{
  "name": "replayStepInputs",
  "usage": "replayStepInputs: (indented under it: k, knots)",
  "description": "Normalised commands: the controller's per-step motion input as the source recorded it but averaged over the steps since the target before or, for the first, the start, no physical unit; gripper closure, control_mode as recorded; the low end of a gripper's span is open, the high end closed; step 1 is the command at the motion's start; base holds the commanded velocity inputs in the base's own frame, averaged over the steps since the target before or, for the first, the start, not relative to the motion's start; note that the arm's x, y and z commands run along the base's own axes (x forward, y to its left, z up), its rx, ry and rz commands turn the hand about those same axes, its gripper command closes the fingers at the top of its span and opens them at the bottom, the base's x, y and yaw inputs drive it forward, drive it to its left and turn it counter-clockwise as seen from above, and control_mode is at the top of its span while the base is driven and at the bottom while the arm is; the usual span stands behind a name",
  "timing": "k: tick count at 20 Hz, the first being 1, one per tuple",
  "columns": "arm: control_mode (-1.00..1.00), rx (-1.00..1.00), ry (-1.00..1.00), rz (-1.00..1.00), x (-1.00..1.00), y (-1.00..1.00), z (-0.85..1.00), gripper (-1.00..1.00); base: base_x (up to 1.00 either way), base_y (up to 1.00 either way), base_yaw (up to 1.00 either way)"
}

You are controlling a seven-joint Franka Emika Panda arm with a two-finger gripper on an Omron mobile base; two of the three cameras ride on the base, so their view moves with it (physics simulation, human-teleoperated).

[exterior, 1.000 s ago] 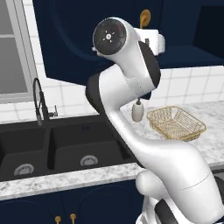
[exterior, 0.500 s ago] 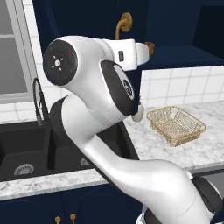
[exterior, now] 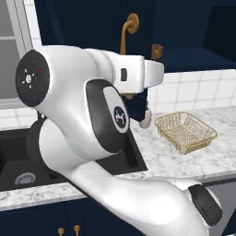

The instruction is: Open the cabinet, pick up the bread from the cabinet and place it in the basket. Then move the basket to the dining counter.

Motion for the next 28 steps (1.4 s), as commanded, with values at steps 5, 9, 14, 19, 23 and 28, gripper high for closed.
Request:
replayStepInputs:
  k: [5, 9, 14, 19, 23, 28]
  knots:
    - [-1.0, 0.4, -0.02, 0.07, -0.4, -0.98, -0.45, -1.0, 0.0, 0.0, 0.0]
    - [-1.0, 0.57, 0.02, 0.33, -0.19, -1.0, -0.6, -1.0, 0.0, 0.0, 0.0]
    - [-1.0, 0.67, 0.09, 0.28, 0.19, -1.0, -0.69, -1.0, 0.0, 0.0, 0.0]
    - [-1.0, 0.63, 0.27, 0.26, 0.56, -0.61, -0.36, -1.0, 0.0, 0.0, 0.0]
    - [-1.0, 0.47, 0.33, 0.14, 0.85, -0.03, -0.1, -1.0, 0.0, 0.0, 0.0]
    - [-1.0, 0.23, 0.1, 0.01, 0.99, 0.03, -0.08, -1.0, 0.0, 0.0, 0.0]
